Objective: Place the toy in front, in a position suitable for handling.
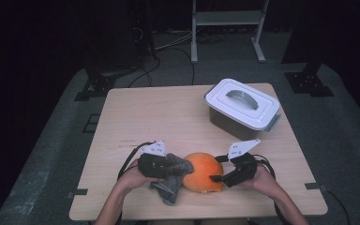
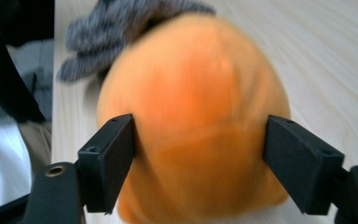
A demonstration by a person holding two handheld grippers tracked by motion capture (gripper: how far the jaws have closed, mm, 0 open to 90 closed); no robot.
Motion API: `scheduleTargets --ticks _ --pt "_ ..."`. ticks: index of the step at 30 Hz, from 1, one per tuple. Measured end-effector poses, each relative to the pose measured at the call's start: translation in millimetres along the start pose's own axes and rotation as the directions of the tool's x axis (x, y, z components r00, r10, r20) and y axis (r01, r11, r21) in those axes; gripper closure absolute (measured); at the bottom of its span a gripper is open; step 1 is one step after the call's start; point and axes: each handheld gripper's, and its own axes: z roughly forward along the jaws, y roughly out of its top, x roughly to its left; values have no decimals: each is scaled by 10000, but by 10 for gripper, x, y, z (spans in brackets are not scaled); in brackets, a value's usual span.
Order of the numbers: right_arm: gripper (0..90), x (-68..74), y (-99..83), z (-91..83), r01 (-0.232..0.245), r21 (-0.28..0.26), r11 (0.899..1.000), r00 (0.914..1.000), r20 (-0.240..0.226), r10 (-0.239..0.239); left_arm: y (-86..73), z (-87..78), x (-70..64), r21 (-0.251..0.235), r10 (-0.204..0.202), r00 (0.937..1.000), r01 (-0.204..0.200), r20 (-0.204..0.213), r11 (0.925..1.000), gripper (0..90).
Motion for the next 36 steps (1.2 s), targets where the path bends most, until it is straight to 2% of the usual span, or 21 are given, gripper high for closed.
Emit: scheduleTargets --ticks 3,6,8,12,15,17,22,24,28,31,36 --pt "190 16 35 54 -129 -97 9999 9999 77 130 40 28 -43 -111 136 9998 -134 125 9998 755" --pt "228 49 24 122 30 -54 10000 9998 213 -29 91 29 -75 -300 312 9994 -308 115 9991 761" --pt "270 87 32 130 440 -29 9990 9986 293 -439 131 23 -89 -578 427 9988 -414 219 9975 764" --pt "328 155 39 144 1030 86 9946 9943 257 -1032 192 40 -128 -858 722 9973 -710 103 9938 764" --pt "374 154 23 114 1378 166 9903 9901 253 -1382 172 50 -114 -807 726 9974 -721 28 9941 764" --pt "398 142 5 93 1466 190 9890 9889 212 -1470 127 44 -77 -556 804 9966 -812 -165 9951 766" --pt "407 102 -47 40 1437 224 9894 9895 111 -1439 -68 -21 84 -207 198 9970 -214 -752 9996 765" --pt "406 98 -64 26 1377 207 9903 9904 100 -1379 -114 -47 118 -286 -18 9967 -5 -806 9996 765" --pt "404 91 -80 23 1261 122 9919 9920 39 -1262 -96 -76 135 -559 -136 9973 96 -720 9984 765" --pt "403 98 -68 42 1350 96 9908 9908 54 -1350 -48 -62 97 -826 -105 9988 65 -476 9966 765" --pt "402 151 -32 80 1702 162 9853 9853 152 -1704 112 -13 -39 -1183 469 9988 -453 107 9919 764"
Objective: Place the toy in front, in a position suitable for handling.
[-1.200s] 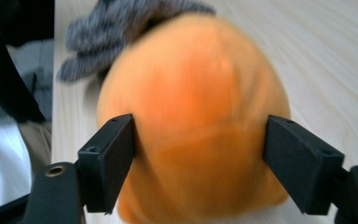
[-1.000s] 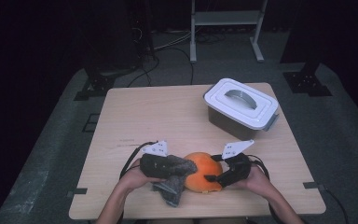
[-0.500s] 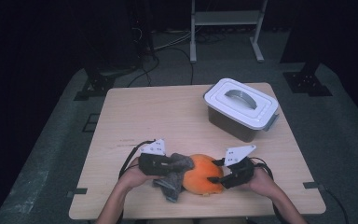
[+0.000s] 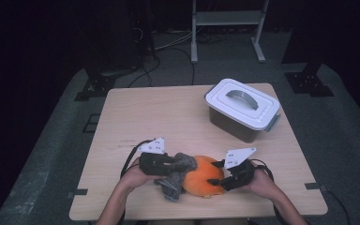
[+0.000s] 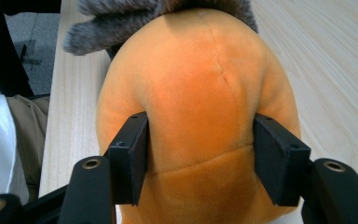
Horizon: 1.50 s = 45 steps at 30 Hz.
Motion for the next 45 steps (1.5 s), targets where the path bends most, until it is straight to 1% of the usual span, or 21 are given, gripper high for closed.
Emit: scheduleTargets --ticks 1,2,4,8,11,12,14,19,21,22,24,25,27,29,31,34,35,39,40,43,45 --pt "402 12 7 3 61 18 10000 10000 6 -61 20 18 -17 63 87 9999 -87 64 9999 764" --pt "402 23 10 4 133 43 9999 9999 22 -133 23 40 -26 286 160 9999 -160 3 9995 764" --pt "407 32 9 -6 229 121 9997 9997 41 -229 -9 52 -8 508 86 9999 -82 -66 9987 765" --pt "415 32 -5 -27 331 195 9993 9994 34 -331 -156 8 82 736 -444 9987 461 -238 9962 764" --pt "415 15 -36 -54 262 198 9995 9996 -40 -262 -238 -9 119 905 -685 9973 707 -277 9934 764" --pt "414 7 -48 -65 233 188 9996 9997 -54 -232 -252 -14 131 1018 -672 9973 699 -301 9923 764" --pt "413 -2 -68 -83 148 178 9997 9999 -80 -147 -252 -9 135 922 -719 9971 738 -241 9930 764" --pt "413 -7 -69 -82 190 184 9997 9998 -100 -188 -192 4 102 676 -526 9985 535 -154 9963 764" --pt "413 -6 -70 -82 192 183 9996 9998 -108 -191 -148 5 77 422 -466 9989 467 -46 9980 764" --pt "413 2 -65 -78 220 176 9996 9997 -87 -218 -116 8 57 250 -427 9990 424 93 9988 764" --pt "413 29 -47 -68 383 205 9991 9993 -25 -383 -61 21 25 -103 -360 9988 364 343 9993 764" --pt "413 50 -31 -53 453 199 9988 9990 -6 -453 -41 30 11 -176 -321 9986 328 423 9993 764" --pt "410 79 -4 -31 586 221 9980 9983 2 -586 -11 59 -17 55 -136 9993 134 355 9999 761" --pt "397 95 11 -18 658 268 9975 9978 49 -659 -37 71 -11 310 -174 9996 167 219 9994 761" --pt "359 86 9 -16 510 196 9985 9987 -4 -510 -66 70 1 513 -207 9997 199 144 9985 762" --pt "251 42 28 -22 -15 -12 10000 9998 -194 15 -101 63 16 747 -295 9995 283 146 9968 761" --pt "239 17 44 -35 -275 -88 9996 9991 -312 272 -107 60 16 814 -315 9994 301 161 9962 762" --pt "198 -71 46 -105 -835 -270 9961 9963 -213 829 -129 47 25 876 -362 9990 337 272 9956 761" --pt "196 -95 27 -112 -995 -318 9945 9947 -279 987 -130 47 26 871 -387 9988 360 290 9956 761" --pt "177 -138 -18 -89 -1368 -146 9905 9892 -550 1358 -130 53 23 917 -356 9986 319 387 9953 761" --pt "161 -144 -43 -42 -1490 -8 9888 9864 -705 1486 -132 56 23 888 -349 9987 315 370 9956 761"
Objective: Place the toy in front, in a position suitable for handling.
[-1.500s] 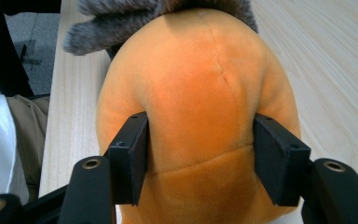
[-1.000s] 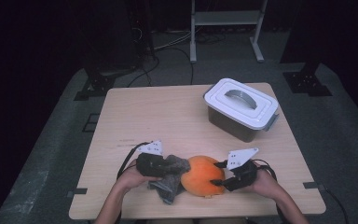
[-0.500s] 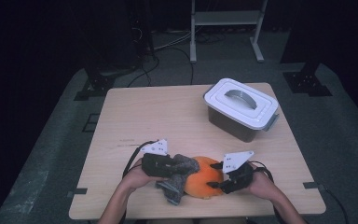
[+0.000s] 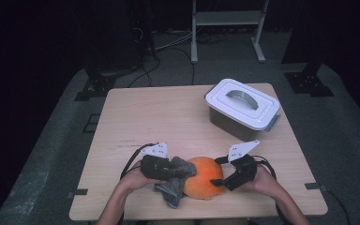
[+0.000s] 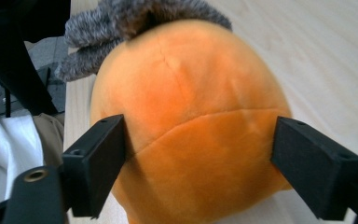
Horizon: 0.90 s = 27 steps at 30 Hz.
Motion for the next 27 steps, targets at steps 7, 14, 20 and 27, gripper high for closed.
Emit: scheduleTargets --ticks 7,14,20,27 --pt "340 94 25 62 312 355 9989 9985 440 -327 77 -33 -32 -373 119 9995 -130 -288 9992 762" --pt "425 234 162 65 1076 343 9936 9854 1290 -1112 209 -120 -92 -769 296 9979 -340 -579 9965 761" --pt "411 256 182 123 981 464 9941 9861 1303 -1034 201 -90 -103 -584 328 9970 -370 -701 9976 761" --pt "249 151 140 116 499 303 9983 9949 866 -524 77 -43 -16 -90 -14 9972 8 -742 10000 763"
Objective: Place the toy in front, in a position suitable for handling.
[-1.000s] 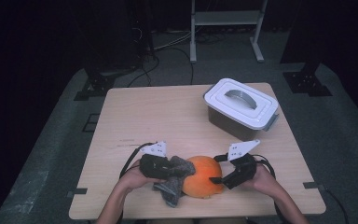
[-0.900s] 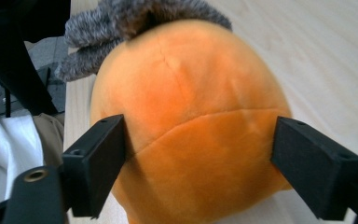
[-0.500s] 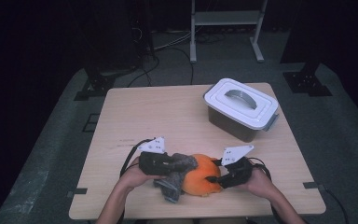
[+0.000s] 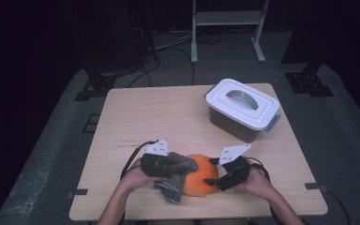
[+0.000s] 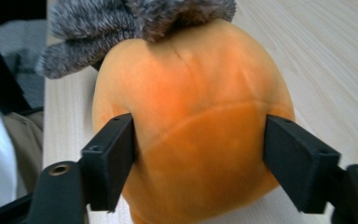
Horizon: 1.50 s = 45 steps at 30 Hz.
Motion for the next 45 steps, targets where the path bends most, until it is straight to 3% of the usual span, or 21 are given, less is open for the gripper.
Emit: scheduleTargets --ticks 3,8,11,15,17,20,23,28,35,38,40,42,43,45 --pt "215 -65 -33 -34 -280 -142 9995 9994 -212 276 -42 -29 33 -108 -244 9995 246 202 9996 762" --pt "208 -142 -112 -17 -589 97 9982 9964 -607 594 -34 -26 29 -55 -199 9994 200 283 9998 762" --pt "272 -140 -128 22 -688 145 9975 9948 -744 697 28 -28 -17 3 -78 9998 78 189 10000 762" --pt "447 -99 -114 -25 -260 163 9995 9984 -495 268 174 -89 -116 -182 423 9991 -423 8 9989 763" --pt "494 -84 -105 -35 -98 207 9997 9988 -469 107 233 -109 -165 -329 626 9980 -624 69 9975 763" --pt "533 -58 -85 -45 186 276 9994 9990 -402 -175 264 -81 -208 -35 905 9959 -906 -88 9959 762" --pt "566 -32 -60 -63 238 146 9996 9988 -430 -231 199 -23 -167 544 844 9956 -822 -410 9951 763" --pt "581 76 26 -78 636 -16 9980 9969 -453 -636 66 -85 -38 514 249 9987 -226 -444 9984 767" --pt "248 -54 -24 -91 -291 -318 9991 9995 -115 288 0 -79 12 448 -26 9995 41 -323 9990 767" --pt "196 -101 -61 -45 -590 -315 9978 9979 -268 582 -1 -81 12 479 -5 9996 19 -282 9988 767" --pt "168 -133 -82 24 -1036 -304 9942 9933 -538 1019 1 -76 7 517 3 9993 17 -387 9987 766" --pt "179 -149 -107 74 -1523 -394 9876 9861 -733 1491 33 -63 -18 737 202 9979 -157 -617 9972 765" --pt "234 -150 -117 91 -1704 -326 9848 9823 -845 1672 52 -57 -35 810 321 9973 -267 -662 9964 765" --pt "371 -122 -101 59 -1309 -363 9907 9891 -732 1280 114 -53 -86 921 584 9947 -506 -846 9945 766"
